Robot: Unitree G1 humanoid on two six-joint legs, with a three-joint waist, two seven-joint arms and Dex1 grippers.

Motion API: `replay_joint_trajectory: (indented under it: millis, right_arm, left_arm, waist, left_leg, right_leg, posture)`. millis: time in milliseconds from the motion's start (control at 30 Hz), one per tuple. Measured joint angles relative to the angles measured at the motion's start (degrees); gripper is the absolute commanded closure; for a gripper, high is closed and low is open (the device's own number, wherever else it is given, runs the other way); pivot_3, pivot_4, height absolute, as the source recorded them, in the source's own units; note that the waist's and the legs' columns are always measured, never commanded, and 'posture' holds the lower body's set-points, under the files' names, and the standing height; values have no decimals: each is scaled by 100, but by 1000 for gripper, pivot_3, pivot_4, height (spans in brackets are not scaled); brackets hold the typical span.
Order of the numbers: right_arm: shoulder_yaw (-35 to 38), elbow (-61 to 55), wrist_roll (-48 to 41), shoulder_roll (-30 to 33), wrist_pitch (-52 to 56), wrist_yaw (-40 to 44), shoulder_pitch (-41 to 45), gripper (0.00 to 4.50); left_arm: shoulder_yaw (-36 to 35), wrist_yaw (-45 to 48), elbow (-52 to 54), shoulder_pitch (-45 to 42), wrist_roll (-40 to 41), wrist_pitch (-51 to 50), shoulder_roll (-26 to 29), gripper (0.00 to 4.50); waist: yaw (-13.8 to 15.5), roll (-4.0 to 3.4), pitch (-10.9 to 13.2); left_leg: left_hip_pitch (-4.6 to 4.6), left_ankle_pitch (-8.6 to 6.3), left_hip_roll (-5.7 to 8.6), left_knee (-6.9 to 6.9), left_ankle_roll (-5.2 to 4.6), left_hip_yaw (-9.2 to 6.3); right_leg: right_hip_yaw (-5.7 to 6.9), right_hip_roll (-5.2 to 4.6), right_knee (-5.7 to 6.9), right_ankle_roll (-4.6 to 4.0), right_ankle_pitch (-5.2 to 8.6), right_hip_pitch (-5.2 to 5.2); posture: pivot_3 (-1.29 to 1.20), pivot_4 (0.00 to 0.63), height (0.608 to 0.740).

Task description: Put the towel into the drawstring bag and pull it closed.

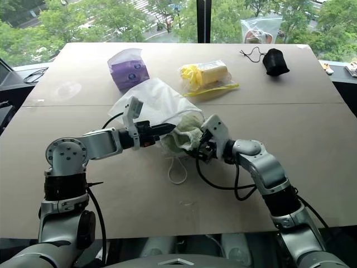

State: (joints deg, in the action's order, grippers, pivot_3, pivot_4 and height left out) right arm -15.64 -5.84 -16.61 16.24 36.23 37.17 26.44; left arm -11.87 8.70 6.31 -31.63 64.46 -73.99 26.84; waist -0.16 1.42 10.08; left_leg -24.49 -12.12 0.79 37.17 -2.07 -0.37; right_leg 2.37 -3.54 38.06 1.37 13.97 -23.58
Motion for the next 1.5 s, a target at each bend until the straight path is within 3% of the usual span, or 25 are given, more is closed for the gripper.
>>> replay_joint_trajectory:
  millis: [33,167,200,367,600,767,933,1233,1433,1500]
  right_arm:
    - [30,54,1,-83,-66,-4,42,2611]
    - [66,330,7,-334,-319,42,254,4320]
    - [59,548,18,-440,-443,91,287,4462]
    - [76,1159,9,-875,-770,198,374,4462]
    - [1008,2240,-753,-2004,-860,216,578,4462]
    - [1477,2654,-1265,-2351,-683,352,853,4462]
    - [1571,3251,-1512,-2409,-573,636,976,4462]
    - [839,4302,-329,-2409,-2395,613,1331,4462]
    - [1394,4241,-1389,-2410,-1415,862,1384,4462]
    - [1595,4273,-1625,-2410,-1356,597,1442,4462]
  left_arm:
    - [11,34,32,8,-7,0,0,4500]
    - [14,150,145,71,13,-73,-23,4500]
    - [12,181,170,82,55,-106,-39,4500]
    - [12,252,208,123,103,-198,-98,4500]
    - [-233,295,378,307,522,-428,-111,4500]
    - [-340,262,443,457,1001,-598,-99,4500]
    - [-290,11,458,633,1513,-694,-140,4500]
    - [-98,-493,475,940,1805,-687,-2,4500]
    - [-30,-509,654,918,1970,-421,7,4500]
    - [378,-167,915,808,1320,-79,313,4500]
  waist:
    - [-4,0,0]
    - [-28,0,0]
    - [-36,0,0]
    - [-59,0,0]
    - [-60,-1,0]
    - [-55,-1,0]
    - [-60,-1,0]
    - [-70,-1,-1]
    - [-64,-1,-1]
    - [-65,-2,0]
  left_leg:
    - [0,0,0,0,0,0]
    - [2,0,-1,-1,1,-3]
    - [4,0,-1,-1,1,-2]
    - [5,0,-1,-1,1,-1]
    - [7,0,-3,-2,1,-3]
    - [7,0,0,-2,0,-2]
    - [8,0,0,-2,0,-3]
    - [40,0,1,-5,0,8]
    - [68,-14,-1,-6,-21,6]
    - [64,-13,0,-9,-19,7]
  right_leg:
    - [0,0,0,0,0,0]
    - [2,2,2,0,0,0]
    - [1,2,2,0,0,0]
    - [-1,5,4,0,0,0]
    - [-2,2,8,-1,-1,0]
    - [-2,-2,8,-1,-1,1]
    - [-3,-2,9,-2,-1,0]
    - [-16,-3,42,-3,-1,8]
    - [-17,-5,45,-6,0,31]
    - [-17,-3,48,-9,0,24]
  posture:
    - [0,150,740]
    - [0,150,740]
    - [0,150,740]
    - [0,150,740]
    - [0,150,740]
    - [0,150,740]
    - [0,150,740]
    - [0,150,740]
    - [0,150,740]
    - [0,150,740]
